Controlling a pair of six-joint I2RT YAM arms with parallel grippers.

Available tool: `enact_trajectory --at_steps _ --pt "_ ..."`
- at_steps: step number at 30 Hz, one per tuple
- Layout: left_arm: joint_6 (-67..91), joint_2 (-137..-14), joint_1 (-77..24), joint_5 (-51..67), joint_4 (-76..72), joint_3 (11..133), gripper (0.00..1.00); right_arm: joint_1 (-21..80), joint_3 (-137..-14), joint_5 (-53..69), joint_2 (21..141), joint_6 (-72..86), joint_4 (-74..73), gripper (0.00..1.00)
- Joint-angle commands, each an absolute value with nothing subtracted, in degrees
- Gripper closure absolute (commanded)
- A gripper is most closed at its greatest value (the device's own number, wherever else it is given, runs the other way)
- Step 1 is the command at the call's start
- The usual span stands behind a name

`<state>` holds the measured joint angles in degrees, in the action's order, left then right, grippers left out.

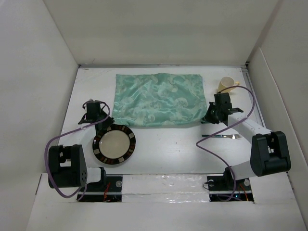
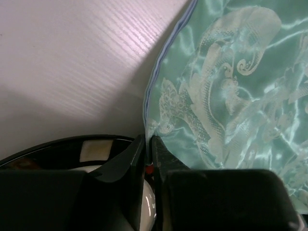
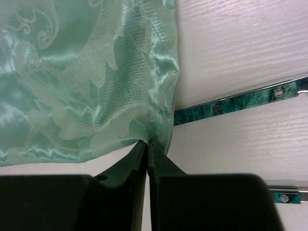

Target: Set the dinner table for one person

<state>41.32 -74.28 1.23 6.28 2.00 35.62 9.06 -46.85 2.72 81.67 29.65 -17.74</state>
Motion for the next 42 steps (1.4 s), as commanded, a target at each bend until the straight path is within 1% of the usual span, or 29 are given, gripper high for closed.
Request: enact_trajectory --at_steps 1,2,3,5,6,8,10,11,12,13,14,15,16,17,19,20,21,22,23,24,25,26,27,29,30,33,38,40,42 --pt "40.1 -72.9 1.5 3.9 5.5 38.2 0.91 10.5 -47.5 0.6 79.9 30.3 -19.2 0.84" --pt "40.1 -72.3 1.5 3.7 6.0 38.7 0.88 10.5 -48.0 0.4 79.5 30.5 -20.4 0.79" --pt "40.0 -72.0 1.5 3.5 6.4 39.3 0.74 10.5 -48.6 0.4 79.1 30.5 -21.3 0.7" --pt "38.9 -70.3 1.5 3.8 7.5 41.5 0.58 11.6 -50.4 -3.1 77.7 30.5 -23.5 0.6" --pt "38.4 -69.5 1.5 4.6 7.7 42.3 0.48 11.6 -51.0 -3.7 75.8 30.4 -24.3 0.52" --pt "37.4 -67.0 1.5 5.2 8.5 45.1 0.45 12.8 -52.9 -4.2 73.7 30.1 -26.2 0.45" --pt "36.7 -65.3 0.6 5.4 9.6 48.0 0.44 13.8 -53.8 -2.0 70.9 29.2 -26.6 0.42" --pt "35.6 -63.3 -0.7 4.6 10.5 49.7 0.45 16.7 -54.1 -0.5 69.4 29.1 -25.7 0.61" --pt "35.6 -63.3 -0.7 4.2 10.5 50.9 0.46 16.7 -54.1 -0.5 68.9 29.1 -25.7 0.61" --pt "35.0 -63.0 -1.3 4.5 11.8 51.8 0.48 18.0 -54.1 5.1 68.4 29.0 -24.9 0.75" --pt "34.6 -62.5 -1.3 5.4 12.0 52.7 0.51 19.6 -53.6 7.1 68.1 29.5 -22.8 0.91" --pt "34.1 -62.4 -1.3 7.9 12.1 54.0 0.62 23.3 -53.1 8.9 67.8 30.2 -21.0 1.0" --pt "33.6 -61.9 -1.3 11.0 11.8 54.7 0.7 27.4 -51.6 12.4 67.9 32.5 -16.4 1.0" --pt "33.2 -61.9 -1.3 11.1 11.3 55.3 0.76 27.4 -51.6 13.6 68.0 34.4 -13.7 1.0" --pt "32.6 -62.2 -1.3 15.8 10.1 56.8 0.88 33.7 -47.8 16.0 70.1 41.4 -6.5 1.0" --pt "32.4 -63.0 -1.3 16.8 10.1 57.4 0.93 35.6 -46.6 16.9 71.4 43.7 1.8 1.0" --pt "32.3 -63.2 -1.3 18.4 10.0 57.8 0.98 37.6 -46.0 17.6 73.5 45.4 4.7 1.0" --pt "31.8 -63.5 -1.3 19.0 9.8 58.4 0.98 41.2 -46.1 18.4 75.7 47.6 6.8 1.0" --pt "31.4 -63.6 -1.3 19.1 10.3 58.8 0.98 43.1 -46.6 17.9 80.3 48.7 10.3 1.0" --pt "30.9 -63.8 -1.3 18.7 10.5 59.2 0.98 44.8 -47.3 17.4 82.7 49.6 11.6 0.93" --pt "30.5 -64.0 -1.3 18.7 11.1 59.3 0.97 47.6 -49.1 17.3 84.8 50.9 13.0 0.82" --pt "29.5 -64.1 -1.3 18.9 11.3 59.7 0.95 48.9 -50.0 17.4 89.8 51.7 16.1 0.61" --pt "29.2 -64.2 -1.3 19.0 11.8 59.9 0.9 49.8 -51.0 17.8 92.3 52.5 17.7 0.51" --pt "28.3 -64.0 -2.5 18.6 12.2 60.6 0.83 52.3 -54.1 19.7 97.3 54.5 21.4 0.43" --pt "28.0 -64.0 -3.2 17.7 12.4 61.1 0.76 53.0 -55.4 19.6 101.9 55.0 22.0 0.39" --pt "27.3 -63.7 -4.3 17.1 13.2 62.0 0.68 54.4 -58.3 17.7 106.8 57.5 23.3 0.37" --pt "26.0 -63.3 -6.5 15.6 14.6 63.4 0.65 55.8 -61.2 17.6 114.2 60.4 25.6 0.38" --pt "25.8 -63.3 -7.0 15.7 14.8 63.4 0.65 57.2 -63.8 16.5 116.9 60.3 25.0 0.41" --pt "25.8 -63.2 -7.0 15.5 14.7 63.3 0.65 57.7 -66.8 15.0 118.6 60.4 22.2 0.48"
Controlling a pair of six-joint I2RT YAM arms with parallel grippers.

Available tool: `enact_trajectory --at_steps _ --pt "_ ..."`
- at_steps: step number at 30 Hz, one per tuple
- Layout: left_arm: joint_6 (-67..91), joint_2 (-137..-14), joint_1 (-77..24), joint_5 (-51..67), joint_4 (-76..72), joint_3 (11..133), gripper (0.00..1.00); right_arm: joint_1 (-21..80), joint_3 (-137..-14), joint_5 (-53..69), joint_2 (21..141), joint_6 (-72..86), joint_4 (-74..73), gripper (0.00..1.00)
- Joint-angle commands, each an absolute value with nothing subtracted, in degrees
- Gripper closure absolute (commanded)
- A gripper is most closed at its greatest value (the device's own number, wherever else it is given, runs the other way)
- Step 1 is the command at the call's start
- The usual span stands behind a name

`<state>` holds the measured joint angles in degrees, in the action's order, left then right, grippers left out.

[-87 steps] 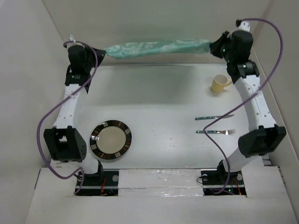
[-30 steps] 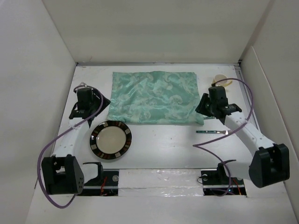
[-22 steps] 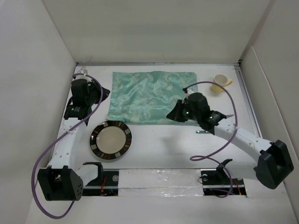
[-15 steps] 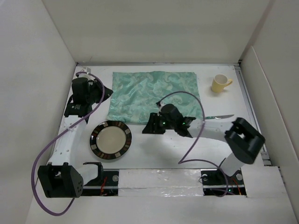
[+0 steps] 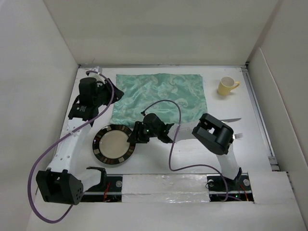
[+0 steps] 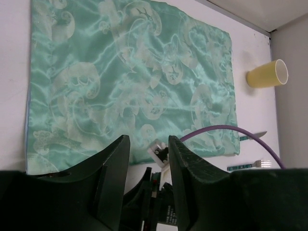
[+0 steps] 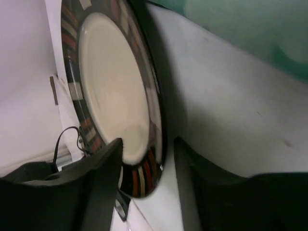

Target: Set the dinner table for one person

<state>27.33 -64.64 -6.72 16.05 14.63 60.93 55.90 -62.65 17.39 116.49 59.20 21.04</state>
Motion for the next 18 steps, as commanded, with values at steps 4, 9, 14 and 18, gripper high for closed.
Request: enact_trajectory --at_steps 4,9,14,18 --pt "26.1 -63.4 -7.0 15.3 15.2 64.2 0.65 59.0 -67.5 14.3 121.8 63.6 24.2 0.67" --pt "24.5 -64.0 -7.0 11.3 17.9 70.4 0.65 60.0 -64.8 15.2 119.8 64.7 27.9 1.0" --pt "21.6 -65.4 -7.0 3.7 22.4 79.5 0.64 60.0 -64.9 24.1 107.5 58.6 18.7 1.0" --pt "20.4 -67.3 -7.0 1.3 23.7 86.6 0.59 54.7 -69.5 22.1 97.4 53.8 10.5 1.0"
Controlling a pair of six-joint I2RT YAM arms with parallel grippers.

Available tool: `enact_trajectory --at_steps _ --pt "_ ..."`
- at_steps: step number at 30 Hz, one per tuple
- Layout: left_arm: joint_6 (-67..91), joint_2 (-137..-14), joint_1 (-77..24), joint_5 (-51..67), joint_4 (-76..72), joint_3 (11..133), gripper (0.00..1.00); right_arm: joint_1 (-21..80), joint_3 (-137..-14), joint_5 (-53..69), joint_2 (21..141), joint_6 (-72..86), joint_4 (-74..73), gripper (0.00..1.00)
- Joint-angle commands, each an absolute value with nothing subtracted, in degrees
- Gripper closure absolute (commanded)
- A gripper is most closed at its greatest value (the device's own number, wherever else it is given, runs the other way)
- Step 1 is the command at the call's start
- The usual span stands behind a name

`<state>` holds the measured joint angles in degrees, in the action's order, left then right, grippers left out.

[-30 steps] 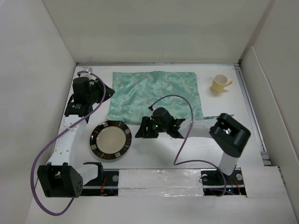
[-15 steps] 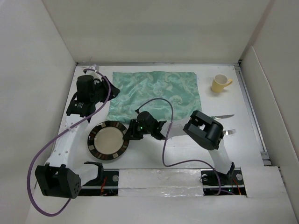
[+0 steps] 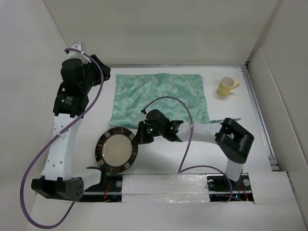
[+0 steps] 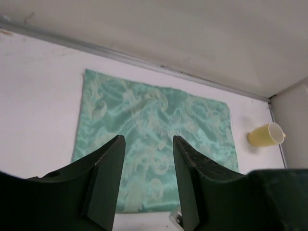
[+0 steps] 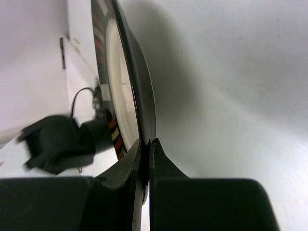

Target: Set the dinner table for one person

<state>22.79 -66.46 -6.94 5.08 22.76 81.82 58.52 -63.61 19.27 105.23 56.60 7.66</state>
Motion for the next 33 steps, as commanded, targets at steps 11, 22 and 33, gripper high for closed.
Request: enact_trajectory --at_steps 11,22,33 --pt "20.5 -71.3 -7.0 7.3 23.1 84.3 0.58 27.3 -76.2 30.8 97.3 52.2 9.1 1.0" --pt "19.9 -82.4 -17.2 -1.6 18.5 89.6 0.58 18.0 -86.2 36.0 110.9 49.6 1.7 1.0" --pt "21.7 -82.5 -17.2 6.0 17.6 85.3 0.57 17.5 -82.8 32.8 115.8 49.0 -3.9 0.85"
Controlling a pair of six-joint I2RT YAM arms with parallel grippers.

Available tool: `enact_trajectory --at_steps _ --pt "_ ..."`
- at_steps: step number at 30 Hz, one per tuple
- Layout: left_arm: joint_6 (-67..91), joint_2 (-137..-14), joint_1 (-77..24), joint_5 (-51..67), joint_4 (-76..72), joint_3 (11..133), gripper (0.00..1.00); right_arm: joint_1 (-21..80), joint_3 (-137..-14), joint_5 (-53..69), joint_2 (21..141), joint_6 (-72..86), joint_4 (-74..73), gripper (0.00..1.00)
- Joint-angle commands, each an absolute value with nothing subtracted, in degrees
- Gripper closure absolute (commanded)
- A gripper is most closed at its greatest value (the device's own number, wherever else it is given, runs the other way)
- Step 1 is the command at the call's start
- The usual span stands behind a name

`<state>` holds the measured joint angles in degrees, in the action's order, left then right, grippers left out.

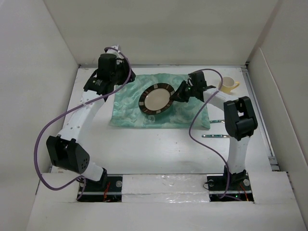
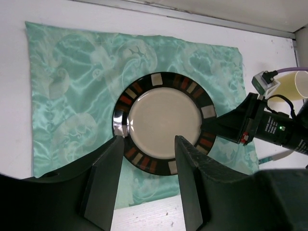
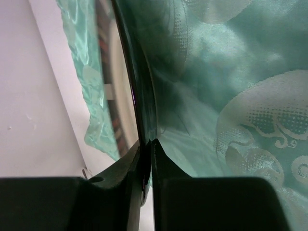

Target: Set the dinner table for one person

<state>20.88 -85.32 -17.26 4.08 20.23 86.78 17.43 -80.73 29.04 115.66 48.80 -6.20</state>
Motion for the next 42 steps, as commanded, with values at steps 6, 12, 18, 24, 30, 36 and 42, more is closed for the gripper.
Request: enact_trajectory --at_steps 6,12,18,24,30,36,42 --pt "20.7 -81.6 -17.2 6.0 17.8 82.7 0.56 17.5 -80.9 26.4 113.1 45.3 -9.7 0.53" --pt "19.3 -79.8 -17.2 4.7 19.0 80.8 0.57 17.5 -83.9 16.1 108.6 38.6 -20.9 0.4" --pt "16.2 -77.8 -17.2 6.3 21.7 79.2 0.61 13.0 -83.3 10.4 103.0 34.9 -24.1 0.76" --pt "14.6 -73.1 -17.2 13.2 20.4 73.8 1.0 4.2 -83.4 -7.9 93.3 32.3 -20.7 1.0" --pt "13.1 -70.1 -17.2 13.9 20.8 71.5 0.72 -8.4 -92.5 -13.6 98.9 32.3 -26.5 0.58" --pt "13.3 -69.5 -17.2 12.7 20.8 70.6 0.63 -9.8 -100.5 -12.6 105.8 32.7 -35.7 0.51" --pt "12.3 -70.6 -21.8 8.6 21.9 71.8 0.63 -11.0 -100.6 -11.6 109.2 33.0 -34.6 0.47"
